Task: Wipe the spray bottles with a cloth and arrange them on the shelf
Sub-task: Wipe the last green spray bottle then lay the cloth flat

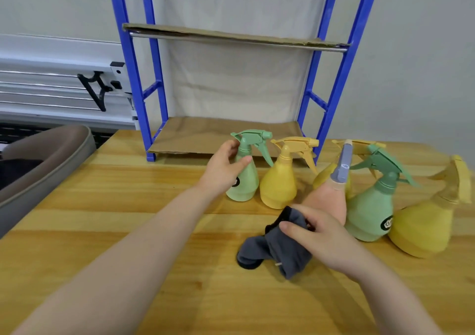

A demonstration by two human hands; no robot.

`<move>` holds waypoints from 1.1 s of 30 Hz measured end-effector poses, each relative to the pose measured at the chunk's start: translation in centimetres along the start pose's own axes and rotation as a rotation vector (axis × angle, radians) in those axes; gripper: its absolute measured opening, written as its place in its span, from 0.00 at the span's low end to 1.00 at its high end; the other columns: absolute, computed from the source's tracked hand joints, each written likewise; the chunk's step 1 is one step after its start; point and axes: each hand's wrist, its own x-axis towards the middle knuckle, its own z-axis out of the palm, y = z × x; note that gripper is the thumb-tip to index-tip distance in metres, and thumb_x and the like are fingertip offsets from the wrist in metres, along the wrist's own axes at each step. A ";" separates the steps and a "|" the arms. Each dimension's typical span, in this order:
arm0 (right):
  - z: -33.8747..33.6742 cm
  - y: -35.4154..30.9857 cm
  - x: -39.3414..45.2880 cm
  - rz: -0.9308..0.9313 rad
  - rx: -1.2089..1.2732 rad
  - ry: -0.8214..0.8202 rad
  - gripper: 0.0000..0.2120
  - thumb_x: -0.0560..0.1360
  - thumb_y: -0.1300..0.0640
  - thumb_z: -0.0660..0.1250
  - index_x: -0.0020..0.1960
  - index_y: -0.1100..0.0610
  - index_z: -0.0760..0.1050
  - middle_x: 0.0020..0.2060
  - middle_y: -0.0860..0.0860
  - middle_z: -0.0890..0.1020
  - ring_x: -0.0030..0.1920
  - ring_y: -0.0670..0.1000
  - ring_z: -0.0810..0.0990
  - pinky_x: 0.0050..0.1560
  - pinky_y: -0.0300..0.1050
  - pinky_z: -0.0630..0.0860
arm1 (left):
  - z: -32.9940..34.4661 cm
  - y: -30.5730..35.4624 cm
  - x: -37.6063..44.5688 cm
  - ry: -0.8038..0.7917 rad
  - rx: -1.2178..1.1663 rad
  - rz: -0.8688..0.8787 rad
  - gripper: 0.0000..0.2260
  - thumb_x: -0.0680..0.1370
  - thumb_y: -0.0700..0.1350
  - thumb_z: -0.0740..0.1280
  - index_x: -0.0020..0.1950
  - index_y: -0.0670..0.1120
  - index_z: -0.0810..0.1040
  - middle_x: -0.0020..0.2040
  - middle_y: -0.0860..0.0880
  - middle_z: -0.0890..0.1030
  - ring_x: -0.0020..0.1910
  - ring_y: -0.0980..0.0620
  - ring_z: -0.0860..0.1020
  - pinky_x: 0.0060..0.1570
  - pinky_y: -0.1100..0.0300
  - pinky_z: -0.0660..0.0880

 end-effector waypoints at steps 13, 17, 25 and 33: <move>-1.0 -2.1 -1.0 0.123 0.116 0.158 0.11 0.74 0.63 0.64 0.40 0.49 0.79 0.35 0.41 0.77 0.40 0.42 0.74 0.41 0.36 0.71 | -1.1 1.4 -7.7 -0.006 0.153 0.190 0.08 0.78 0.41 0.68 0.56 0.50 0.75 0.50 0.55 0.79 0.50 0.62 0.77 0.52 0.66 0.73; -0.6 -3.4 -1.0 0.167 0.225 0.233 0.09 0.73 0.62 0.64 0.40 0.51 0.80 0.36 0.46 0.78 0.40 0.47 0.74 0.41 0.42 0.70 | 0.4 2.8 -10.4 -0.477 0.130 0.156 0.12 0.79 0.42 0.67 0.63 0.48 0.76 0.58 0.54 0.80 0.57 0.61 0.77 0.59 0.67 0.72; 0.2 -4.5 -1.3 0.160 0.202 0.213 0.06 0.75 0.62 0.64 0.45 0.53 0.78 0.37 0.47 0.77 0.40 0.46 0.73 0.41 0.40 0.68 | 0.7 4.2 -10.8 -0.278 0.213 0.249 0.07 0.79 0.41 0.66 0.48 0.54 0.79 0.40 0.62 0.79 0.41 0.64 0.76 0.45 0.64 0.72; 0.5 -4.0 -0.7 0.119 -0.423 0.173 0.11 0.69 0.60 0.68 0.47 0.51 0.68 0.39 0.48 0.77 0.40 0.50 0.75 0.37 0.47 0.72 | -2.2 7.6 -9.3 -0.089 0.240 0.296 0.09 0.77 0.39 0.67 0.45 0.55 0.77 0.44 0.60 0.81 0.46 0.63 0.79 0.49 0.69 0.72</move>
